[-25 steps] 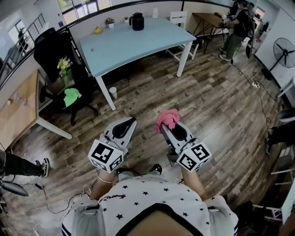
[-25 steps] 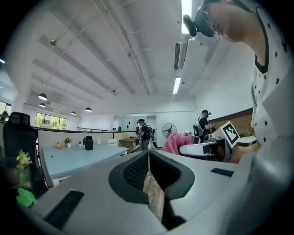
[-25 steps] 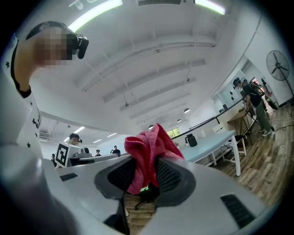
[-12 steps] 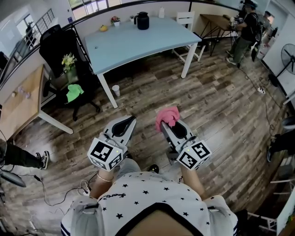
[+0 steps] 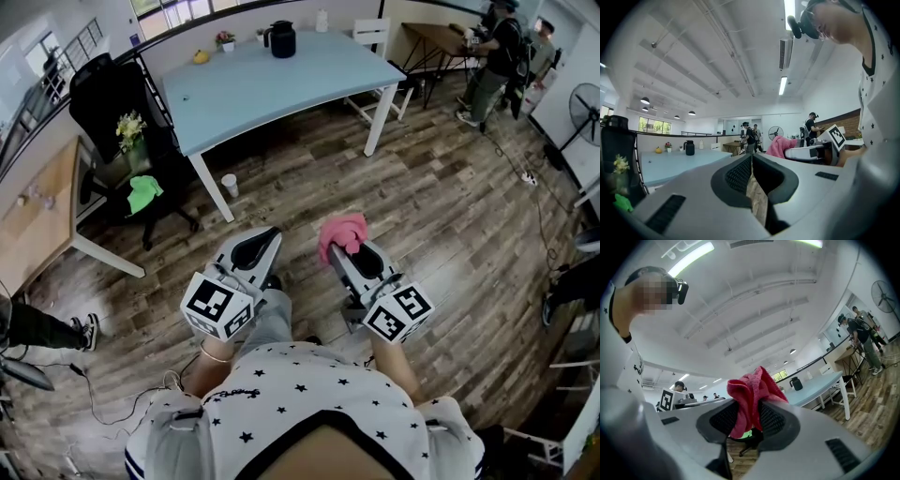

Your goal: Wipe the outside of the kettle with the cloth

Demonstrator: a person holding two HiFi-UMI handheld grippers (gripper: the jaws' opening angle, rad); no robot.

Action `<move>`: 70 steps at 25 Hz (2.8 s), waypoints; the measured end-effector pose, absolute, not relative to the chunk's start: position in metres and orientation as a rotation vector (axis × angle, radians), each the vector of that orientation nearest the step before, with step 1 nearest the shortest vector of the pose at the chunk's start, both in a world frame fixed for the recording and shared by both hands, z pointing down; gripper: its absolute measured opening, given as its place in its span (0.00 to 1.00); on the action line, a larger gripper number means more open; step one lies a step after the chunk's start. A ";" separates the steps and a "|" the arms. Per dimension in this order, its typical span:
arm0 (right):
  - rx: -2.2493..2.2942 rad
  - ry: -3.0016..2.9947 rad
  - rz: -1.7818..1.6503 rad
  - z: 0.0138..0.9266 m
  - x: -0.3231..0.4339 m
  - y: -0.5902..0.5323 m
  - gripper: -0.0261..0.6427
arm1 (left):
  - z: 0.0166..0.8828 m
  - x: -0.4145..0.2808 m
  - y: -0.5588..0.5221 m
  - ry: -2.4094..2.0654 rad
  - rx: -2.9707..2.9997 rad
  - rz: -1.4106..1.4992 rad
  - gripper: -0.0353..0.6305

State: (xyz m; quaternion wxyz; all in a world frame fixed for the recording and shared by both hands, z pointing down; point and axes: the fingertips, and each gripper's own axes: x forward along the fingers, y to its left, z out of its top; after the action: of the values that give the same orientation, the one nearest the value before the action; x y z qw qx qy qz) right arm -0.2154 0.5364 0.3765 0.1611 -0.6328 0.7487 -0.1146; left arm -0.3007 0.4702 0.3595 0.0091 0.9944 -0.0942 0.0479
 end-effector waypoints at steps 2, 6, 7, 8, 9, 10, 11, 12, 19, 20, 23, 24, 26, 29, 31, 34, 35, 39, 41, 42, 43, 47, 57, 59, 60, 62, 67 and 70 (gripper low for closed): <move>-1.819 2.131 -0.321 0.377 -0.210 0.527 0.23 | 0.362 -0.294 0.460 -0.274 3.104 0.148 0.10; -1.848 2.114 -0.310 0.376 -0.197 0.507 0.23 | 0.360 -0.281 0.437 -0.244 3.111 0.117 0.10; -1.853 2.116 -0.309 0.377 -0.195 0.500 0.23 | 0.359 -0.279 0.429 -0.244 3.112 0.106 0.10; -1.857 2.117 -0.309 0.377 -0.192 0.492 0.23 | 0.359 -0.277 0.421 -0.243 3.111 0.100 0.10; -1.860 2.117 -0.311 0.378 -0.191 0.484 0.23 | 0.361 -0.275 0.413 -0.241 3.108 0.102 0.10; -1.862 2.116 -0.314 0.379 -0.189 0.476 0.23 | 0.363 -0.274 0.405 -0.240 3.105 0.107 0.10; -1.863 2.114 -0.317 0.380 -0.187 0.468 0.23 | 0.365 -0.272 0.396 -0.241 3.101 0.112 0.10; -1.865 2.112 -0.319 0.380 -0.184 0.460 0.23 | 0.367 -0.270 0.387 -0.243 3.097 0.113 0.10; -1.874 2.121 -0.340 0.383 -0.164 0.396 0.23 | 0.369 -0.252 0.322 -0.265 3.099 0.103 0.10; -1.875 2.123 -0.343 0.383 -0.161 0.386 0.23 | 0.369 -0.251 0.312 -0.268 3.099 0.103 0.10; -1.878 2.128 -0.349 0.382 -0.154 0.353 0.23 | 0.369 -0.249 0.280 -0.285 3.095 0.108 0.10; -1.879 2.130 -0.355 0.382 -0.153 0.342 0.23 | 0.369 -0.249 0.269 -0.294 3.091 0.110 0.10; -1.879 2.135 -0.367 0.382 -0.152 0.321 0.23 | 0.369 -0.250 0.248 -0.309 3.080 0.109 0.10; -1.882 2.141 -0.375 0.382 -0.151 0.292 0.23 | 0.368 -0.250 0.219 -0.313 3.073 0.098 0.10; -1.886 2.144 -0.373 0.381 -0.150 0.274 0.23 | 0.368 -0.248 0.200 -0.313 3.070 0.087 0.10; -1.895 2.144 -0.377 0.380 -0.147 0.250 0.23 | 0.367 -0.247 0.176 -0.310 3.067 0.076 0.10; -1.898 2.143 -0.378 0.380 -0.146 0.242 0.23 | 0.367 -0.246 0.169 -0.306 3.068 0.075 0.10; -1.908 2.140 -0.373 0.378 -0.142 0.211 0.23 | 0.365 -0.246 0.136 -0.314 3.072 0.065 0.10; -1.908 2.139 -0.372 0.379 -0.141 0.195 0.23 | 0.365 -0.246 0.121 -0.318 3.075 0.059 0.10; -1.908 2.140 -0.375 0.380 -0.141 0.188 0.23 | 0.366 -0.247 0.114 -0.319 3.075 0.058 0.10; -1.908 2.140 -0.378 0.381 -0.142 0.181 0.23 | 0.367 -0.248 0.108 -0.321 3.074 0.058 0.10; -1.903 2.153 -0.389 0.384 -0.145 0.162 0.23 | 0.373 -0.251 0.086 -0.339 3.066 0.054 0.10; -1.868 2.215 -0.395 0.390 -0.122 0.121 0.23 | 0.380 -0.239 0.059 -0.408 3.059 0.055 0.10; -1.827 2.262 -0.378 0.388 -0.113 0.102 0.23 | 0.380 -0.235 0.047 -0.463 3.059 0.052 0.10; -1.804 2.288 -0.366 0.386 -0.108 0.091 0.23 | 0.379 -0.233 0.041 -0.496 3.059 0.050 0.10; -1.756 2.334 -0.342 0.382 -0.095 0.068 0.23 | 0.378 -0.227 0.026 -0.571 3.052 0.046 0.10; -1.618 2.427 -0.328 0.380 -0.060 0.003 0.23 | 0.383 -0.207 -0.018 -0.787 3.003 0.049 0.10; -1.561 2.461 -0.357 0.383 -0.032 -0.029 0.23 | 0.385 -0.184 -0.040 -0.868 2.979 0.068 0.10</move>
State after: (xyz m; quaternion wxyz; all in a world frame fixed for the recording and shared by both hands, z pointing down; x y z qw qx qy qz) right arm -0.0324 -0.0291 0.3832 0.1023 -0.5289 0.8338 -0.1209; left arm -0.1836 -0.0399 0.3845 0.0193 0.9597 -0.2795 0.0220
